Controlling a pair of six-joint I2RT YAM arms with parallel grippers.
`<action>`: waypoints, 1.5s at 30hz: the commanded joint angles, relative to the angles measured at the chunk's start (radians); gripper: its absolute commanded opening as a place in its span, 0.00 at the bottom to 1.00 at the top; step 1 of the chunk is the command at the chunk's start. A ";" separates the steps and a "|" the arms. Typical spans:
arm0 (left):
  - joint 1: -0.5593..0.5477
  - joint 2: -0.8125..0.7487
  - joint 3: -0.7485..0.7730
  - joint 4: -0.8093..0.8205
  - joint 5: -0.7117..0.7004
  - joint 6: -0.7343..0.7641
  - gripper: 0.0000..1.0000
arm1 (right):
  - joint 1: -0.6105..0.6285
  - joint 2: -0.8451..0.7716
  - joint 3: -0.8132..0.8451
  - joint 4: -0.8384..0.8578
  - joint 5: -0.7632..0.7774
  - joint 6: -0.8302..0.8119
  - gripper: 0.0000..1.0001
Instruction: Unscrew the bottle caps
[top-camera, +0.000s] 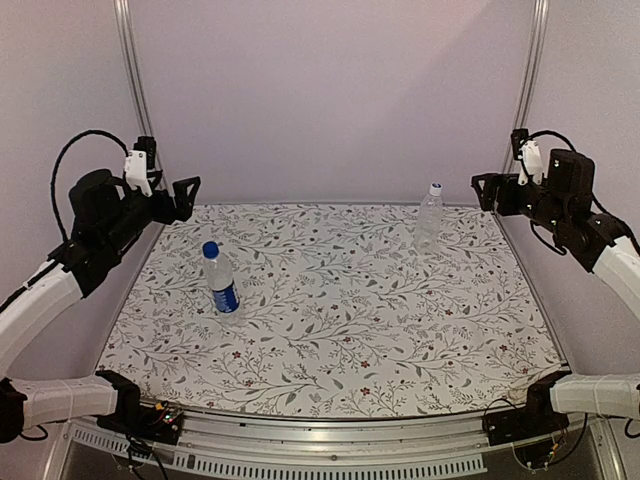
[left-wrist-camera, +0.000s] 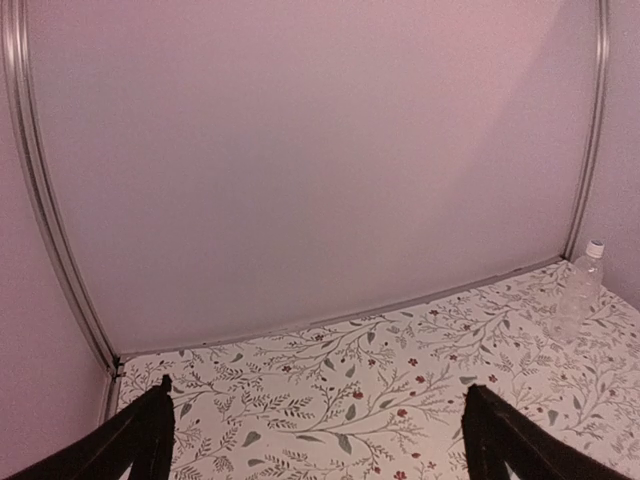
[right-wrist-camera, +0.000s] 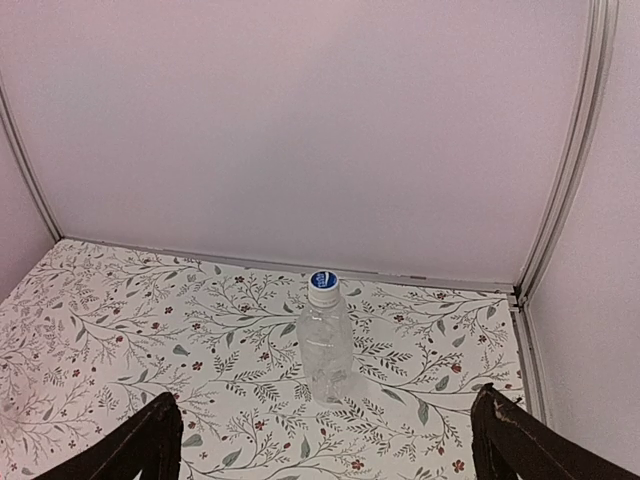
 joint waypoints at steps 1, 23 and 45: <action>-0.014 -0.015 -0.016 0.029 -0.005 0.016 1.00 | -0.007 -0.039 -0.025 0.041 -0.006 -0.012 0.99; -0.048 -0.035 0.175 -0.566 0.091 -0.064 1.00 | -0.007 -0.002 -0.025 0.035 -0.024 -0.017 0.99; -0.162 0.285 0.324 -0.833 0.110 -0.113 0.66 | -0.006 0.029 -0.034 0.019 -0.111 -0.001 0.99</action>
